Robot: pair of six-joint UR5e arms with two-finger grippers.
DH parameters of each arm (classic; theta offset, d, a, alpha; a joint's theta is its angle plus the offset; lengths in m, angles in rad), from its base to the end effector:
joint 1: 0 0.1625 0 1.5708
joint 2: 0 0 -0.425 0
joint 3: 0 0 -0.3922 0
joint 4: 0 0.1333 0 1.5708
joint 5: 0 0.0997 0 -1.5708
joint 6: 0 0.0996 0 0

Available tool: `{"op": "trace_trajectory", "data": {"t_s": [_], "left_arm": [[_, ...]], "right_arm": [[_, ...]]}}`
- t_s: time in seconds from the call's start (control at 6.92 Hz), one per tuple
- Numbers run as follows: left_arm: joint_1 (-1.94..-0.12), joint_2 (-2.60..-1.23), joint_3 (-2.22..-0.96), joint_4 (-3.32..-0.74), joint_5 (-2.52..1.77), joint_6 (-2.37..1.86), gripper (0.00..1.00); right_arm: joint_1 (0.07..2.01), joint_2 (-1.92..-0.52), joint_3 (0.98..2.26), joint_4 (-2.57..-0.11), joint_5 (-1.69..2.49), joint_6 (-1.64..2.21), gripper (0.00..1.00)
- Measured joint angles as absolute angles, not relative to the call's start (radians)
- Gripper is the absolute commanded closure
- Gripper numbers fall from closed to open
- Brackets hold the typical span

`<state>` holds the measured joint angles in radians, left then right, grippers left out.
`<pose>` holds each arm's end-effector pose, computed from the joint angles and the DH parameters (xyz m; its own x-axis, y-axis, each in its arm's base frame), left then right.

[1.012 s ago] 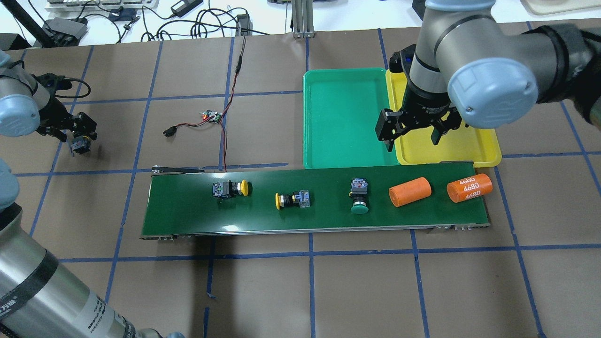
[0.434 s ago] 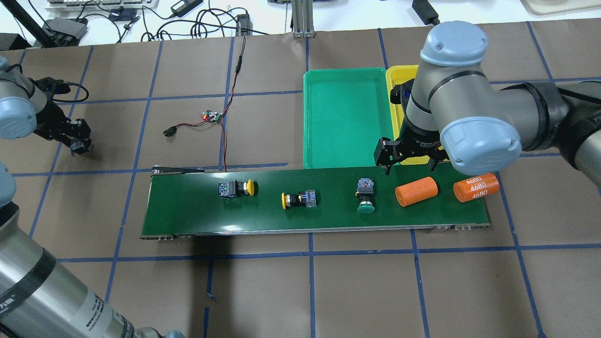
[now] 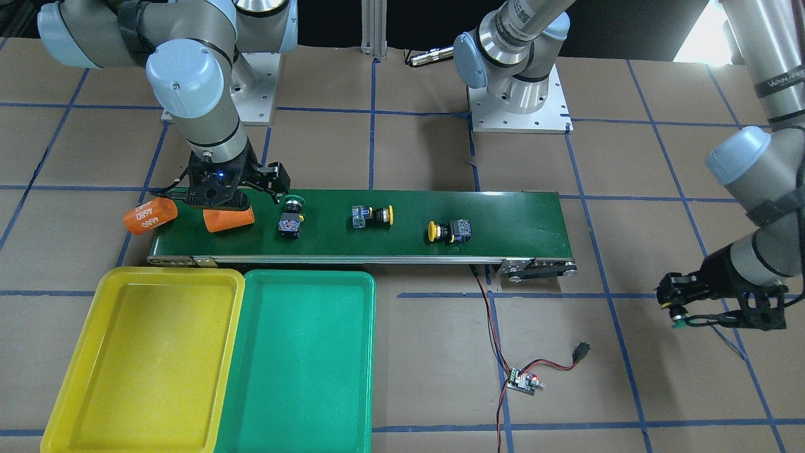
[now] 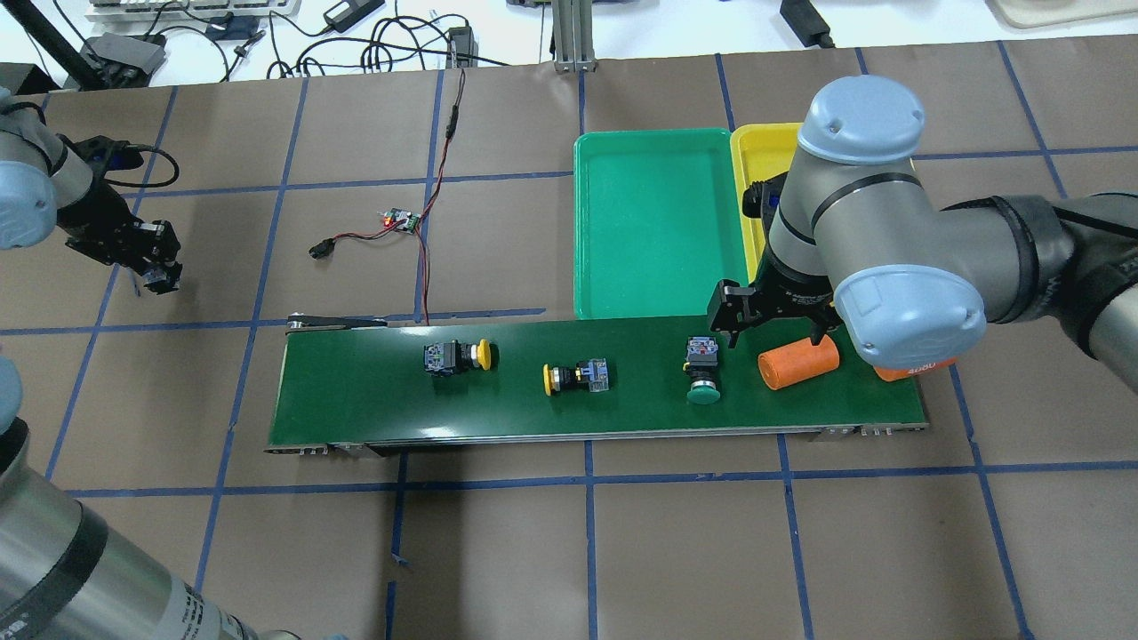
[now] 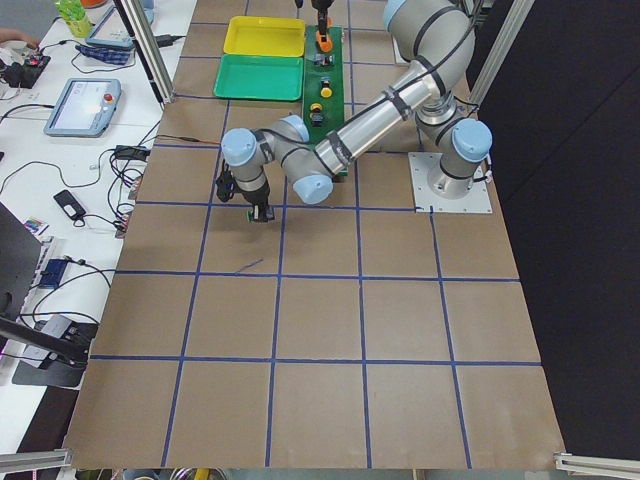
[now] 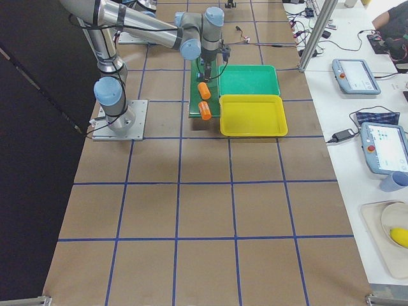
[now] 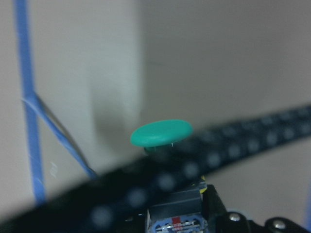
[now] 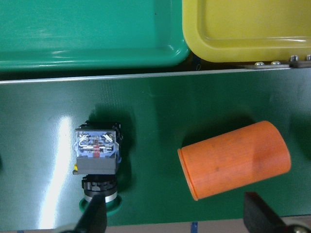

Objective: Sort buttons by color to trays
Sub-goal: 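Lower the green button onto the belt with left while right grasps a belt button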

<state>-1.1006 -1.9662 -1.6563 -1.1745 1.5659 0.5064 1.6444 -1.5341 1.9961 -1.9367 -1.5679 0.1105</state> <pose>0.1536 -0.5976 0.2656 -0.9984 0.0343 0.0453 0.0375 0.9967 0.0715 0.1668 -0.4453 0.3037 -0.9993 0.0367 0.0077 0.0372 0.9947 0.0957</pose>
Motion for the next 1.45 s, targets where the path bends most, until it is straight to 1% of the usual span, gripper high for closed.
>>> {"op": "trace_trajectory", "data": {"t_s": [0.29, 0.43, 0.72, 0.87, 1.01, 1.16, 1.3, 1.45], "left_arm": [[-1.234, -1.771, -1.831, -1.186, 1.559, 0.406, 0.89], [-1.316, -1.704, -1.906, -1.174, 1.560, 0.338, 0.89], [-1.446, -1.654, -2.003, -1.145, 1.557, 0.221, 0.89], [-1.481, -1.655, -2.034, -1.120, 1.556, 0.184, 0.82], [-1.505, -1.663, -2.051, -1.095, 1.553, 0.154, 0.49], [-1.521, -1.668, -2.063, -1.085, 1.552, 0.146, 0.00], [-1.530, -1.665, -2.073, -1.081, 1.552, 0.151, 0.00], [-1.534, -1.658, -2.073, -1.081, 1.553, 0.155, 0.00]], "right_arm": [[1.647, -1.538, 2.006, -1.952, -1.563, 0.117, 0.00], [1.647, -1.537, 2.006, -1.954, -1.563, 0.118, 0.00], [1.647, -1.534, 2.007, -1.956, -1.562, 0.117, 0.01], [1.647, -1.532, 2.008, -1.957, -1.562, 0.117, 0.02], [1.647, -1.530, 2.008, -1.959, -1.562, 0.117, 0.03], [1.647, -1.526, 2.008, -1.960, -1.561, 0.117, 0.05], [1.648, -1.520, 2.008, -1.967, -1.552, 0.116, 0.11], [1.648, -1.513, 2.009, -1.980, -1.536, 0.114, 0.15]]}}
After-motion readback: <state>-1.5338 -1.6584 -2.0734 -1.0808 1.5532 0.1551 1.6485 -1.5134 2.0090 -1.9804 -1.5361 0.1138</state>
